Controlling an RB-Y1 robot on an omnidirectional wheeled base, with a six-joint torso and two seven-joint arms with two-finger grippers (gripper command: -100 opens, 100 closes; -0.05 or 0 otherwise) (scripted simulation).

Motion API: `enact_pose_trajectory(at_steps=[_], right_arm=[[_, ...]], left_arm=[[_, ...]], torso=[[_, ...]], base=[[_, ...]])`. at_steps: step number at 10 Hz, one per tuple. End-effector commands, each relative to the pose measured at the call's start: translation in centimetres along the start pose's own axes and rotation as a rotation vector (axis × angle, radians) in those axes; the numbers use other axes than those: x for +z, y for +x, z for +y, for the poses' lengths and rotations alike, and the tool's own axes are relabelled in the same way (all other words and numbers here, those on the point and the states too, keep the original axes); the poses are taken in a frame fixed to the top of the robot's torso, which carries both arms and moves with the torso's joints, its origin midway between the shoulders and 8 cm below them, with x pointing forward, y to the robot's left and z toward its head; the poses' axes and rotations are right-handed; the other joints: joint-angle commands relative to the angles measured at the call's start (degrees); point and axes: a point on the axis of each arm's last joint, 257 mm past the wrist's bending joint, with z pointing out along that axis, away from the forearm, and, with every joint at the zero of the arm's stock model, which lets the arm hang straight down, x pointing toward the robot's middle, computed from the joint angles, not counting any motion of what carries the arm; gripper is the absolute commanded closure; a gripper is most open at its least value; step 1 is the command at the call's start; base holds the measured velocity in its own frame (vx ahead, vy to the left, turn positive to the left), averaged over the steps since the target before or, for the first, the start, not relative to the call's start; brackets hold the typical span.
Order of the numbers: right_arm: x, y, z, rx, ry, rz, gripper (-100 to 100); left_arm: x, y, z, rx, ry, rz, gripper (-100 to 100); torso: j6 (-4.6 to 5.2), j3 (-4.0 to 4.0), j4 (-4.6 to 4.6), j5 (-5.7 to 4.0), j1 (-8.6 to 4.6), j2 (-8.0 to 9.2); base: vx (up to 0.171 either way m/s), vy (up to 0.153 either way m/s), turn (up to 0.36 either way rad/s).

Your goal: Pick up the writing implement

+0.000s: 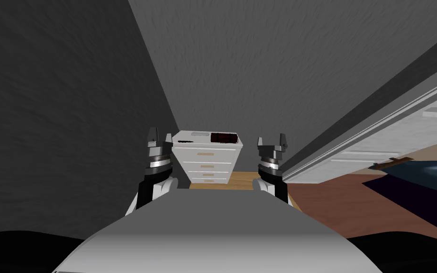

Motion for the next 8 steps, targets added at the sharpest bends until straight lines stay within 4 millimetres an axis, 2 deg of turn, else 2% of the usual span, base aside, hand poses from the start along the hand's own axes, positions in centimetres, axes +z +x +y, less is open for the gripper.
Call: enact_pose_trajectory(at_steps=[1, 4, 8], right_arm=[[0.0, 0.0, 0.0, 0.000, 0.000, 0.000, 0], [0.0, 0.0, 0.0, 0.000, 0.000, 0.000, 0], [0.0, 0.0, 0.0, 0.000, 0.000, 0.000, 0]], left_arm=[[0.7, 0.8, 0.2, -0.019, -0.005, 0.032, -100], [2.3, 2.4, 0.9, -0.067, -0.024, 0.083, -100], [3.6, 4.0, 2.0, -0.112, -0.058, 0.121, -100]], torso=[[0.00, 0.00, 0.00, 0.00, 0.00, 0.00], [0.00, 0.04, 0.02, -0.05, -0.24, 0.08], [0.00, 0.02, 0.01, -0.03, -0.11, 0.04]], base=[[-0.011, -0.029, 0.102], [-0.024, -0.063, 0.083], [-0.015, -0.033, 0.052]])
